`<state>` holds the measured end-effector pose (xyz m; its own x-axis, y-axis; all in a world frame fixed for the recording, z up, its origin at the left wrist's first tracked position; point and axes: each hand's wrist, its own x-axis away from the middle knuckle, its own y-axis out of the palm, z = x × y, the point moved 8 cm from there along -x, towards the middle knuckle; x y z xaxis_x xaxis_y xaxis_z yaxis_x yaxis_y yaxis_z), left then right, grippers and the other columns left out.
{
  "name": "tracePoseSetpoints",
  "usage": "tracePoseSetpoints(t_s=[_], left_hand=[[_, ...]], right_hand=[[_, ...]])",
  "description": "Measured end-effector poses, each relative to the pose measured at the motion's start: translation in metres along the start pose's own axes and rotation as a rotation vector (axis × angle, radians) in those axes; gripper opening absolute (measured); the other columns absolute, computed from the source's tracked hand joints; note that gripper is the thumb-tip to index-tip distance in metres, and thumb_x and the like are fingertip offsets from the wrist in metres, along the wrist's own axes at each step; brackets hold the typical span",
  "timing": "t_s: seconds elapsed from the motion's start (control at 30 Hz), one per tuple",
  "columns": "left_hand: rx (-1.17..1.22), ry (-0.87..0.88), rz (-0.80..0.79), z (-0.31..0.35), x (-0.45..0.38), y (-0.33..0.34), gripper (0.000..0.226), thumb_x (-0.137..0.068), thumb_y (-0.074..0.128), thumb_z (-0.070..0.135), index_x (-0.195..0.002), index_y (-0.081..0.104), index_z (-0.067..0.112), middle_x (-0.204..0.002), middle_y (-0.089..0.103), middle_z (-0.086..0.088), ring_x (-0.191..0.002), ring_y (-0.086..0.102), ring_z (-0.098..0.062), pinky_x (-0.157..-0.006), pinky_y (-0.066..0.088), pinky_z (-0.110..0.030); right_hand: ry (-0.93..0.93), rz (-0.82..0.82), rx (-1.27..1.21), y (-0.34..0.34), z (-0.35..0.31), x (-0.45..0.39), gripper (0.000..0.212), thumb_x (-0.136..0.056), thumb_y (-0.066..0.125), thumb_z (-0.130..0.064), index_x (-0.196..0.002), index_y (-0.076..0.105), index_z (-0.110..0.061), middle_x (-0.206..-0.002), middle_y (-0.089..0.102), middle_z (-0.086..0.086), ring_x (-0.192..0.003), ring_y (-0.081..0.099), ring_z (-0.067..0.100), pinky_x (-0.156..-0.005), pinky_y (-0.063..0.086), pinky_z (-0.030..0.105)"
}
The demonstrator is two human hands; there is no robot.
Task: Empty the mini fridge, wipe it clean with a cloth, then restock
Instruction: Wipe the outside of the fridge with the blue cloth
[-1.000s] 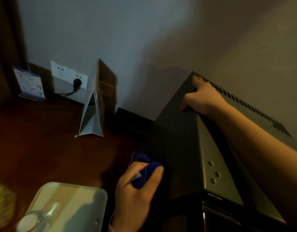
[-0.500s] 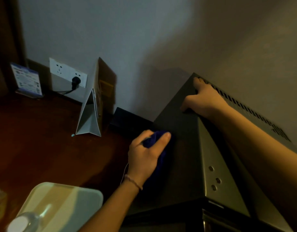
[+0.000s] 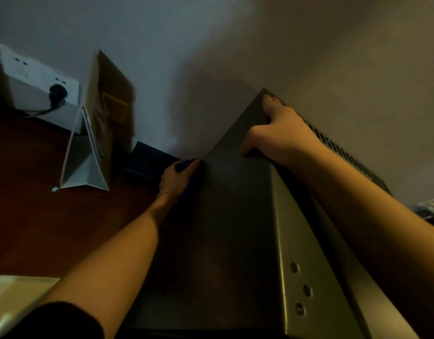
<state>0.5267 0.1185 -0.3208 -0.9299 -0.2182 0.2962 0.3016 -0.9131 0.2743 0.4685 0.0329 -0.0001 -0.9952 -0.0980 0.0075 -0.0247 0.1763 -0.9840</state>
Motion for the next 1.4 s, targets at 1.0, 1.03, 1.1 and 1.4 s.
tracePoseSetpoints(t_s=[1.0,1.03,1.1,1.4], left_hand=[[0.063,0.390,-0.011,0.101,0.306,-0.054,0.033,-0.069,0.072,0.051,-0.080,0.073,0.020,-0.078,0.069,-0.006,-0.074,0.066,-0.014,-0.069,0.045,-0.015],[0.070,0.384,-0.028,0.103,0.300,-0.052,0.033,-0.069,0.072,0.052,-0.080,0.073,0.021,-0.077,0.068,-0.005,-0.073,0.065,-0.014,-0.068,0.044,-0.015],[0.087,0.377,-0.055,0.105,0.290,-0.049,0.033,-0.068,0.071,0.053,-0.080,0.073,0.022,-0.076,0.068,-0.004,-0.074,0.064,-0.014,-0.068,0.043,-0.014],[0.176,0.422,-0.064,0.119,0.235,-0.027,0.028,-0.077,0.075,0.039,-0.076,0.070,0.012,-0.062,0.061,0.002,-0.061,0.056,-0.007,-0.058,0.043,-0.018]], right_hand=[[0.022,0.008,0.005,-0.001,-0.001,0.001,0.090,-0.070,0.074,-0.031,-0.151,0.037,-0.020,-0.156,0.037,0.004,-0.145,0.032,0.033,-0.116,0.031,0.056],[0.028,0.004,0.007,-0.001,-0.001,0.002,0.092,-0.068,0.074,-0.030,-0.151,0.037,-0.021,-0.156,0.038,0.004,-0.145,0.032,0.033,-0.115,0.031,0.056],[0.039,0.001,0.000,0.000,0.001,0.001,0.090,-0.062,0.074,-0.031,-0.146,0.041,-0.021,-0.151,0.042,0.004,-0.142,0.036,0.035,-0.113,0.034,0.057],[0.014,0.020,0.000,0.000,0.002,-0.002,0.087,-0.055,0.073,-0.033,-0.137,0.049,-0.019,-0.146,0.046,0.004,-0.140,0.038,0.034,-0.112,0.035,0.057]])
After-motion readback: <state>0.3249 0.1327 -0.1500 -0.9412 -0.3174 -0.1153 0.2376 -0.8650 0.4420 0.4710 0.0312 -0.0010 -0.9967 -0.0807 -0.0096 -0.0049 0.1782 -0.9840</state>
